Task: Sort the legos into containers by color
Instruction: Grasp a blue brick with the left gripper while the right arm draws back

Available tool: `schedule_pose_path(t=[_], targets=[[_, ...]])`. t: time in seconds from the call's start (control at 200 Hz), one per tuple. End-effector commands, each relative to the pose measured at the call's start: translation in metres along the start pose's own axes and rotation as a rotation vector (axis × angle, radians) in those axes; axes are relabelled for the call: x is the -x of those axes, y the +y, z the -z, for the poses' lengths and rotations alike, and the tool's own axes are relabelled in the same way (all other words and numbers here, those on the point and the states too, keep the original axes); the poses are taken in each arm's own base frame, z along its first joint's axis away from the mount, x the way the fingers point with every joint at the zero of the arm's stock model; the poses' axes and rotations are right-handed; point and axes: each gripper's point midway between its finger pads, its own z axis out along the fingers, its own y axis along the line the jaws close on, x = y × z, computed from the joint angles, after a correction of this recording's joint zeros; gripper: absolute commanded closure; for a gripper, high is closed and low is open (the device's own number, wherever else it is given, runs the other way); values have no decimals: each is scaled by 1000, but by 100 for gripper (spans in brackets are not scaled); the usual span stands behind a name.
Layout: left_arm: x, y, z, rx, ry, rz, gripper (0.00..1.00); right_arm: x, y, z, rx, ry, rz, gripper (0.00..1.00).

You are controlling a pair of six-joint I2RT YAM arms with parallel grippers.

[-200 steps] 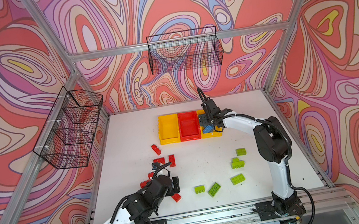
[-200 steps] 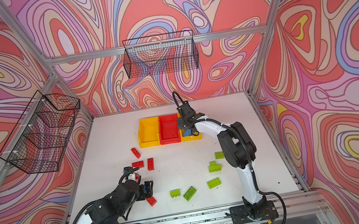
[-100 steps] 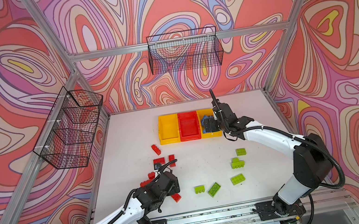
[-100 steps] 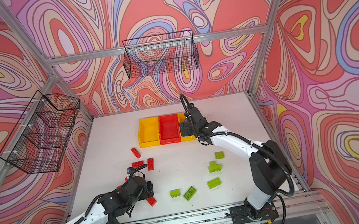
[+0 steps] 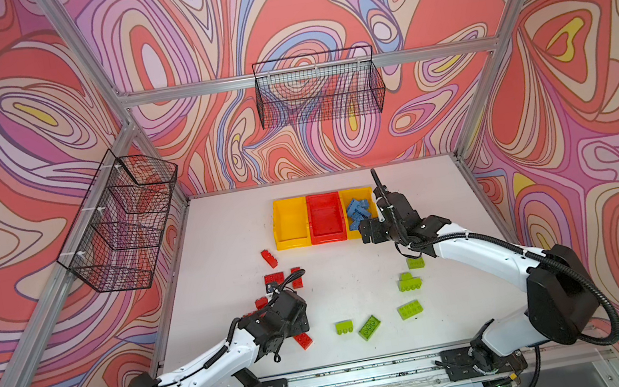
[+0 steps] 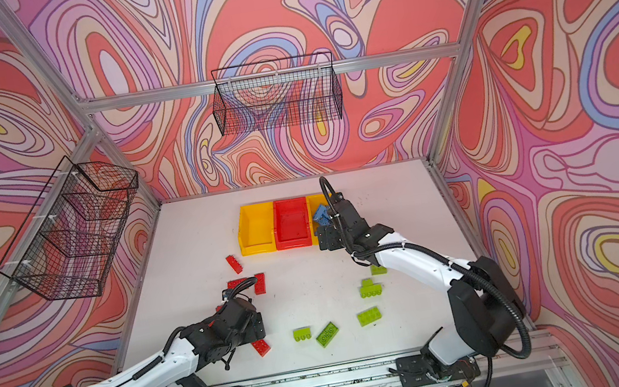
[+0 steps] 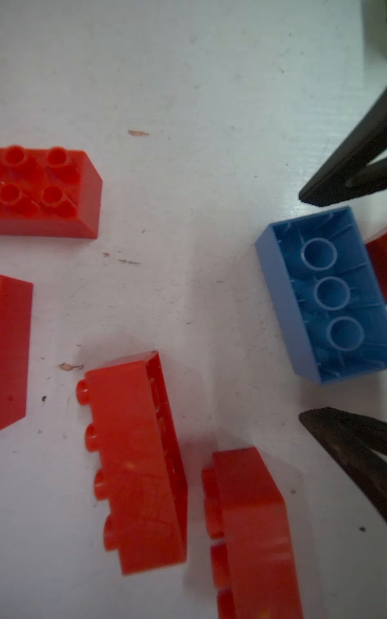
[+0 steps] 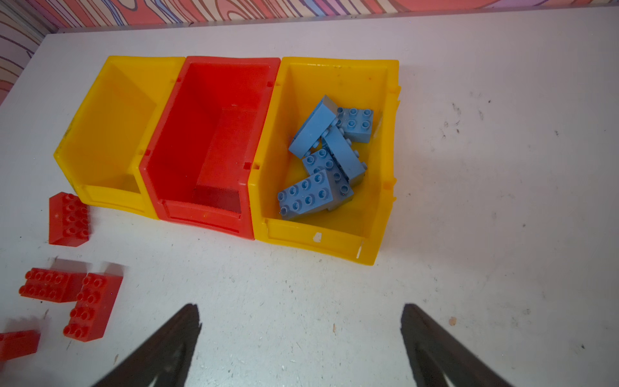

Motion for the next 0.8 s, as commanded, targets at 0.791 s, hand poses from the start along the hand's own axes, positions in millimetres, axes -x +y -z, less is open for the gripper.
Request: schedule_pose_path(t=[0.791], targets=[[41, -42, 12, 7, 34, -33, 44, -13, 0, 49, 64, -58, -17, 2]])
